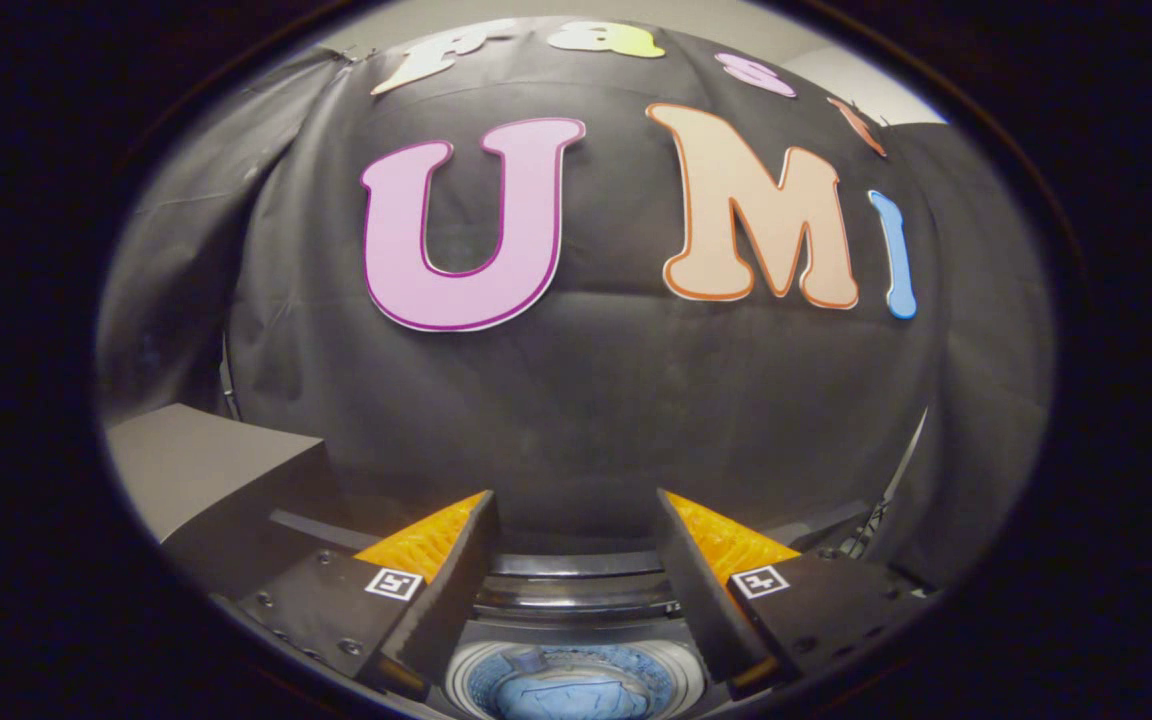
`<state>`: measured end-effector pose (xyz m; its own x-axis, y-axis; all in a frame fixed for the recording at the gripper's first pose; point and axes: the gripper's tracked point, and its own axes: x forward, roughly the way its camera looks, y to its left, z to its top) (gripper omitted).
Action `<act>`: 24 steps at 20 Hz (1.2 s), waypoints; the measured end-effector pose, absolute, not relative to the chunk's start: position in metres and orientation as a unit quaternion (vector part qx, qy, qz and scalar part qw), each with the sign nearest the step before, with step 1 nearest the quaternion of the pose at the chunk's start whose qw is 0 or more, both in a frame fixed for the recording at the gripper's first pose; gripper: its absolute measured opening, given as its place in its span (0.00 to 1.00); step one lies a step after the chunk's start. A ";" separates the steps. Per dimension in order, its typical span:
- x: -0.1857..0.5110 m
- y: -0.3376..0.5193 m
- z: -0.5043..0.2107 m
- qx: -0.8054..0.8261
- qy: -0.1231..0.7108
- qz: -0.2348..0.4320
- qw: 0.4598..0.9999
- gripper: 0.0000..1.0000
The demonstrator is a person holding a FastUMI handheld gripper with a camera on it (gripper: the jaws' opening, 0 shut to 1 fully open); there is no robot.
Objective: Put the clothes into the washing machine and then close the washing machine lid.
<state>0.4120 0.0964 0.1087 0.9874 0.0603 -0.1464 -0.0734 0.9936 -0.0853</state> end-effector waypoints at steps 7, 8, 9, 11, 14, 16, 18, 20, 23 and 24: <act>0.408 0.095 0.106 -0.043 0.058 0.027 0.997 0.96; 0.406 0.096 0.106 -0.043 0.056 0.027 0.997 0.96; 0.404 0.096 0.106 -0.042 0.055 0.028 0.997 0.96; 0.400 0.095 0.105 -0.042 0.052 0.027 0.997 0.96; 0.387 0.094 0.101 -0.045 0.041 0.034 0.998 0.96; 0.377 0.091 0.097 -0.042 0.035 0.034 0.998 0.96; 0.373 0.093 0.097 -0.043 0.033 0.032 0.998 0.96; 0.371 0.091 0.098 -0.036 0.035 0.027 0.998 0.96; 0.364 0.088 0.096 -0.037 0.031 0.021 0.999 0.96; 0.360 0.089 0.094 -0.035 0.030 0.018 0.999 0.96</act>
